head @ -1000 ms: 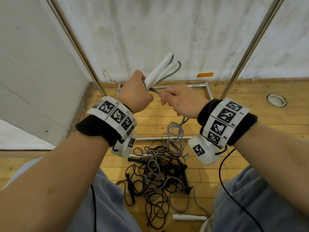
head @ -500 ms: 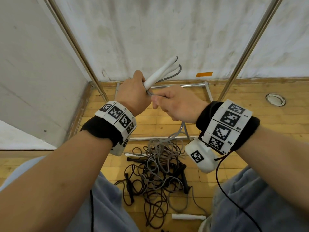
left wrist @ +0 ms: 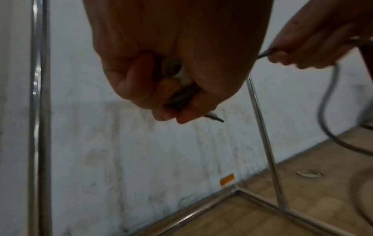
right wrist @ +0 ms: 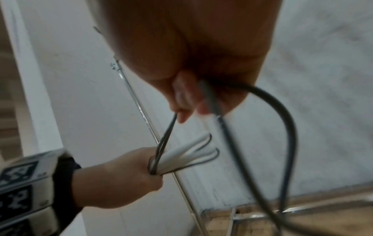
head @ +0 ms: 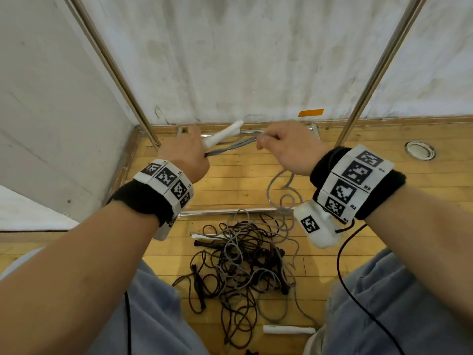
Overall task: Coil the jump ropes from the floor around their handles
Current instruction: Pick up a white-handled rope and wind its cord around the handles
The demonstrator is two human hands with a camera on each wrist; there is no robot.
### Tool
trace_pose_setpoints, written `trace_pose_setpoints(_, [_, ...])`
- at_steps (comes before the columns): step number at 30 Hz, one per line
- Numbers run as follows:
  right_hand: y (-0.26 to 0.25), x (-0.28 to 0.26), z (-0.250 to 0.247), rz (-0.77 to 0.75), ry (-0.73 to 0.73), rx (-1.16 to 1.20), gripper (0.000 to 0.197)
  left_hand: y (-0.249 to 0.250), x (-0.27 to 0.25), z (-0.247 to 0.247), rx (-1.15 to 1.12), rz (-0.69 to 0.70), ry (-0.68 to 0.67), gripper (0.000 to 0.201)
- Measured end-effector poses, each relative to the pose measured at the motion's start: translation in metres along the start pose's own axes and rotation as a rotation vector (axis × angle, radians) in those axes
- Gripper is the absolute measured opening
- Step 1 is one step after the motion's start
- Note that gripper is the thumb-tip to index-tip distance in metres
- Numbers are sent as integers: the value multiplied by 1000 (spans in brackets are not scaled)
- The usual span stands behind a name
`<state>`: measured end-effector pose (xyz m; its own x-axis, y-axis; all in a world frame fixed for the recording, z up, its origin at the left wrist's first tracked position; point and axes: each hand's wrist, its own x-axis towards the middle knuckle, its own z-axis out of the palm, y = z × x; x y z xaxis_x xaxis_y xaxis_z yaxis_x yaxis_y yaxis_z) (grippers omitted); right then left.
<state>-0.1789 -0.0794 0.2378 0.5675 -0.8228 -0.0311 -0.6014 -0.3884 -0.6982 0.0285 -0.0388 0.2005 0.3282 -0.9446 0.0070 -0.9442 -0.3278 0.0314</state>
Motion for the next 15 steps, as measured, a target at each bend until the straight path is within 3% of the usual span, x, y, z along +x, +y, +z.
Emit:
trace_pose_setpoints(3, [-5, 4, -4, -106, 164, -152, 26, 16, -12, 8, 62, 119, -95, 19])
trace_pose_setpoints(7, [3, 13, -14, -112, 286, -131, 28, 27, -20, 5, -73, 328, -116, 15])
trace_pose_setpoints(11, [12, 18, -32, -21, 226, 74, 31, 28, -27, -8, -274, 454, -57, 17])
trace_pose_setpoints(15, [17, 18, -46, 48, 131, 303, 16, 34, -36, -24, -484, 483, 6, 17])
